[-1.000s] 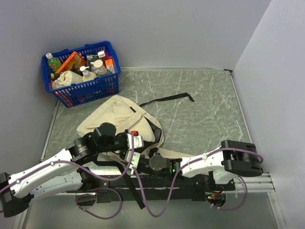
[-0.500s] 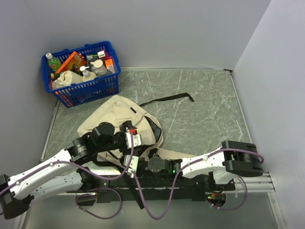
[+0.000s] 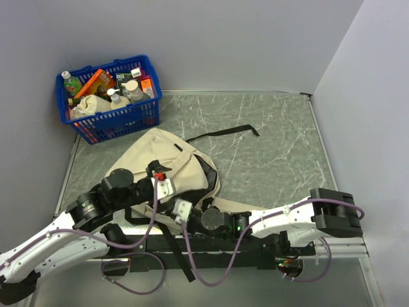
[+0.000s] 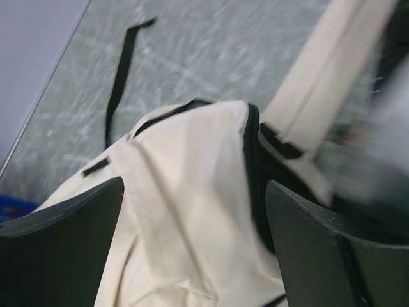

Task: Pack the student bag
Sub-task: Zip the student bag at the center of the board.

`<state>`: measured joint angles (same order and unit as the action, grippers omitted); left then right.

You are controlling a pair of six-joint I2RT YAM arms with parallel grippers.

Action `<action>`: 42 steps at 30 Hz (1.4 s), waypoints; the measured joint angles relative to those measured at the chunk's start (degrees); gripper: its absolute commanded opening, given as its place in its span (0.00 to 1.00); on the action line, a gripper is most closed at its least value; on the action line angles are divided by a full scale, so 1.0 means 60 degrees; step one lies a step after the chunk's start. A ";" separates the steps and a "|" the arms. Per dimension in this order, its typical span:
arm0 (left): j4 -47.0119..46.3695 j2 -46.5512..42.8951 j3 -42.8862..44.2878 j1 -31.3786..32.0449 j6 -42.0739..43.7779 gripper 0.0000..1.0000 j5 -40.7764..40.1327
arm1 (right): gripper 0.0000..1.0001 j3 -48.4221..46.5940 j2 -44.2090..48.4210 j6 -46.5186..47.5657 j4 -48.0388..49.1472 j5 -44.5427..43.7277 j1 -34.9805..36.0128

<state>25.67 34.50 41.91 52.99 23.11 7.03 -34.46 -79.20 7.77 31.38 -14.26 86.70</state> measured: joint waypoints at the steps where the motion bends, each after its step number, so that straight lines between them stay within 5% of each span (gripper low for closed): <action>1: 0.0102 -0.0044 0.0124 0.0058 -0.0080 0.96 0.0244 | 0.00 0.0000 0.0000 -0.0262 0.0015 -0.0168 -0.0087; 7: 0.0423 0.0007 0.1064 0.0215 -0.0856 0.96 0.1545 | 0.00 -0.0011 0.0000 -0.1348 0.0208 -0.0969 -0.0423; 12: 0.0339 -0.0240 0.0929 0.0219 -0.1217 0.97 0.1166 | 0.00 -0.0033 0.0000 -0.1687 0.0120 -0.1056 -0.0426; 24: 0.1770 -0.1202 -0.0634 -0.0346 0.0656 0.96 0.0871 | 0.00 -0.0033 0.0918 -0.2255 -0.1188 -0.1107 -0.0291; 30: 0.2397 -0.0550 -0.0790 -0.0670 0.2004 0.82 0.1140 | 0.00 -0.0033 0.1330 -0.2441 -0.1687 -0.1231 -0.0284; 36: 0.2703 0.0175 -0.0790 -0.0714 0.3085 0.78 0.1606 | 0.00 -0.0033 0.1523 -0.2645 -0.2167 -0.1377 -0.0259; 42: 0.2728 0.0433 -0.0790 -0.0718 0.3803 0.49 0.2047 | 0.00 -0.0022 0.2011 -0.2900 -0.2794 -0.1719 -0.0244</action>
<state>42.04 37.10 37.17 48.69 45.93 19.31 -34.59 -67.13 -9.63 14.61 -24.58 85.23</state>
